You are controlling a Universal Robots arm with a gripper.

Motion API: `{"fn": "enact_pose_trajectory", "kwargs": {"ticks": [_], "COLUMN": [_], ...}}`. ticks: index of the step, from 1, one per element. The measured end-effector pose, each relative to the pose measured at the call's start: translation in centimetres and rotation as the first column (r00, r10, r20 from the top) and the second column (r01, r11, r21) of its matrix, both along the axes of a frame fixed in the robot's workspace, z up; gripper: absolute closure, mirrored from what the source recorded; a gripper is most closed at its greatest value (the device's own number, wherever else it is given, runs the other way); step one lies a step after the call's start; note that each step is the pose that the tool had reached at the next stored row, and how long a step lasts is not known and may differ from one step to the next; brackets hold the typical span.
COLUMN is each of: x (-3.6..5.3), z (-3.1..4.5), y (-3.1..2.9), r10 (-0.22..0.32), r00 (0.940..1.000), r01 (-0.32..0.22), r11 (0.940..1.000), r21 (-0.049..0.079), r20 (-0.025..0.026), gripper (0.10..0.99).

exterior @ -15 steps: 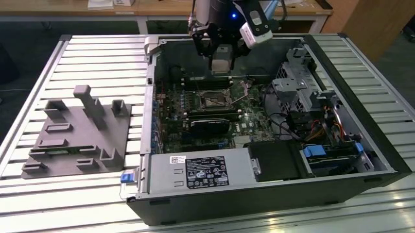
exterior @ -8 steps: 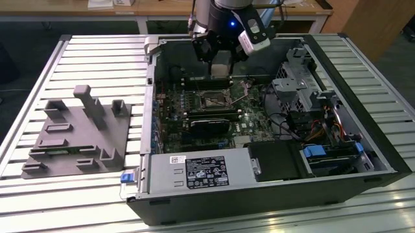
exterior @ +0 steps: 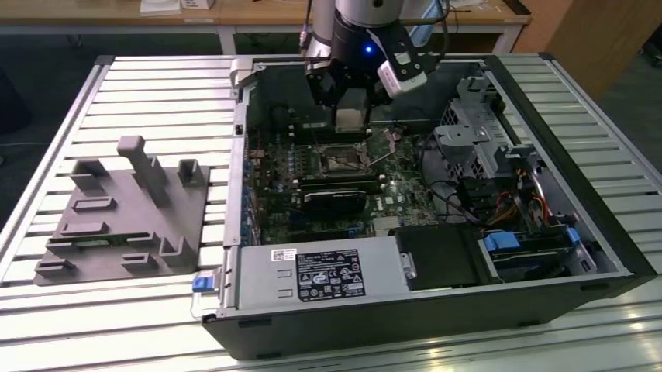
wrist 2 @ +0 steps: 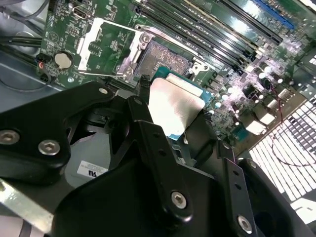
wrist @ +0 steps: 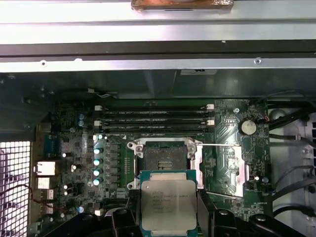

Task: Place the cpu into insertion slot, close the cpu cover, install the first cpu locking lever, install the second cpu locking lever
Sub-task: 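Place the cpu into insertion slot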

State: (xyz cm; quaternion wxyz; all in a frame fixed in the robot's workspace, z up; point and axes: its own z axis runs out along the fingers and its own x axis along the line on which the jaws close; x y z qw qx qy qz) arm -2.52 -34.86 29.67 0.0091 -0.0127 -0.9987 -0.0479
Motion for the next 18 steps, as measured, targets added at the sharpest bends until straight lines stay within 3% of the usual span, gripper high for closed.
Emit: {"fn": "enact_pose_trajectory", "kwargs": {"ticks": [3, 18], "x": [-0.01, -0.01], "z": [-0.55, -3.26], "y": [0.01, 0.04], "r10": [0.000, 0.000], "r00": [1.0000, 0.9998], "r01": [0.000, 0.000], "r11": [1.0000, 1.0000], "r21": [0.000, 0.000], "r20": [0.0016, 0.0202], "gripper": [0.545, 0.545]}}
